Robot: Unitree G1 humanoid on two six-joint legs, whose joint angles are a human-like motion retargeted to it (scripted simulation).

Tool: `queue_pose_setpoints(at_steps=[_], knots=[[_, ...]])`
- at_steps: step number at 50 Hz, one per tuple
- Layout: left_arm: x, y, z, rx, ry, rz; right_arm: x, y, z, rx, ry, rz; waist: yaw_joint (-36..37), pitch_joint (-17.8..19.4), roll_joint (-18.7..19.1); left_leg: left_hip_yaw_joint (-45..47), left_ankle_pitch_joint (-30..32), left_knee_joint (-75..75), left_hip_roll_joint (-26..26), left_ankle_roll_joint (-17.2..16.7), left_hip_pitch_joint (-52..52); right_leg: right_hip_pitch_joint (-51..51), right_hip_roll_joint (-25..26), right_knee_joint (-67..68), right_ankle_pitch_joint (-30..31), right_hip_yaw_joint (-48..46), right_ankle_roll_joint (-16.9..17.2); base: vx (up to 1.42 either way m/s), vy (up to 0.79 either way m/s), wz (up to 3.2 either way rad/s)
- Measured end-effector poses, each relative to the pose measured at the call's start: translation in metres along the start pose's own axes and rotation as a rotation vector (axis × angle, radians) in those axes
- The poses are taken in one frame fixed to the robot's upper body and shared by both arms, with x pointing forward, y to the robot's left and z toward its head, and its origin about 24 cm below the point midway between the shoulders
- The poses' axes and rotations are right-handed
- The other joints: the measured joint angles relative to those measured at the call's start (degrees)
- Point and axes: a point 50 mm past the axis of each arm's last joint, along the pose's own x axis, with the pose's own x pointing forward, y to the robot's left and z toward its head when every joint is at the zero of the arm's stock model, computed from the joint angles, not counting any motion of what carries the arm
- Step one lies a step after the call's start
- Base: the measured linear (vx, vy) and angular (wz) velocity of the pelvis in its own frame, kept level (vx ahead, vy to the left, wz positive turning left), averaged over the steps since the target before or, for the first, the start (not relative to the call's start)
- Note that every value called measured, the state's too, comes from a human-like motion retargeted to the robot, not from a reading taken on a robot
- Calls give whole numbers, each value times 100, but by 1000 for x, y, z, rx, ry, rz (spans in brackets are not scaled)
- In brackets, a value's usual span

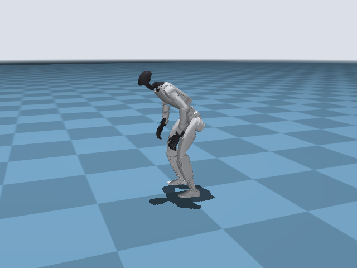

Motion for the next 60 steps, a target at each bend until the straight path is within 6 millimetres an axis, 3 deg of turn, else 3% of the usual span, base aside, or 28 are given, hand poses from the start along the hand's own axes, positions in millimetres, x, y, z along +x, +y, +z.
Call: queue_pose_setpoints(at_steps=[5,9,15,21,27,32,35,37,40,44,47,48,50,52,55,58,60], knots=[[-15,72,35,-129,-239,333,-10,-52,52,96,-250,-290,23,0,-74,-72,-599,2111,143,-30,-2122,-2045,-219,2040,-968,362,-284,-15,2,13],[-41,104,61,-205,-408,485,-36,-83,83,149,-396,-411,78,0,-150,-86,-958,3571,187,25,-3337,-3396,-347,3660,-1557,842,-506,-6,2,9],[-104,95,66,-345,-426,524,-97,-83,90,207,-373,-381,167,0,-330,-42,-1964,5908,421,195,-3433,-3797,-313,6097,-2612,1699,-661,4,1,-29],[-157,87,65,-432,-352,516,-142,-82,90,248,-248,-341,664,0,-151,-518,-2373,7749,964,208,-3433,-3797,229,7634,-2663,1938,-793,-8,5,-81],[-193,77,53,-419,-187,473,-167,-80,88,255,-124,-284,735,0,-26,-797,-2373,9127,999,159,-3433,-3797,357,9068,-2663,2410,-742,-14,3,-3],[-211,81,45,-379,-107,464,-172,-85,94,270,-117,-294,744,0,158,-931,-2373,10176,1030,215,-3433,-3797,490,10176,-2663,2961,-599,-2,1,1],[-210,90,49,-370,-132,502,-168,-91,106,291,-181,-327,693,0,218,-863,-2373,10457,1082,461,-3433,-3797,573,10476,-2663,3245,-562,2,2,0],[-195,96,56,-385,-191,551,-156,-95,115,277,-264,-322,659,0,327,-688,-2373,10102,1176,702,-3433,-3797,478,10057,-2663,3038,-733,11,5,-14],[-166,95,58,-392,-254,557,-137,-96,120,271,-349,-325,666,0,376,-671,-2373,9479,1204,738,-3433,-3797,313,9366,-2663,2524,-1043,18,-2,-19],[-93,83,60,-427,-344,506,-89,-90,101,262,-395,-312,731,0,307,-516,-2370,8348,1091,678,-3433,-3797,133,8210,-2663,2061,-1064,34,-4,7],[-22,78,67,-371,-352,459,-31,-81,77,246,-358,-320,569,-30,17,-206,-2041,7076,707,624,-3335,-3702,-244,7191,-2614,1882,-1008,34,-10,101],[1,69,63,-317,-300,419,-9,-70,63,233,-295,-309,541,-121,-78,-120,-1910,6478,606,585,-3042,-3417,-324,6652,-2495,1748,-988,24,-9,67],[29,29,37,-170,-98,257,24,-28,19,171,-74,-223,542,-465,-261,18,-1742,5115,480,426,-2036,-2426,-360,5323,-2209,1405,-895,26,-5,6],[28,-24,-3,14,171,-22,29,29,-30,59,223,-57,534,-956,-431,184,-1287,3445,362,168,-852,-1241,-355,3669,-1609,983,-703,37,-5,-15],[-26,-90,-49,115,531,-491,-16,100,-76,-99,568,312,515,-1747,-614,440,532,377,112,-218,1133,796,-263,591,364,261,-246,51,-5,-11],[-88,-127,-65,41,638,-680,-75,130,-91,-247,607,583,407,-2312,-626,85,3221,-2931,-223,-274,3156,2998,151,-2925,3336,131,249,57,-6,10],[-117,-142,-64,-28,609,-737,-107,136,-98,-267,623,668,299,-2543,-598,-309,3855,-4270,-288,-287,4114,3980,373,-4268,4357,591,770,51,-10,18]])
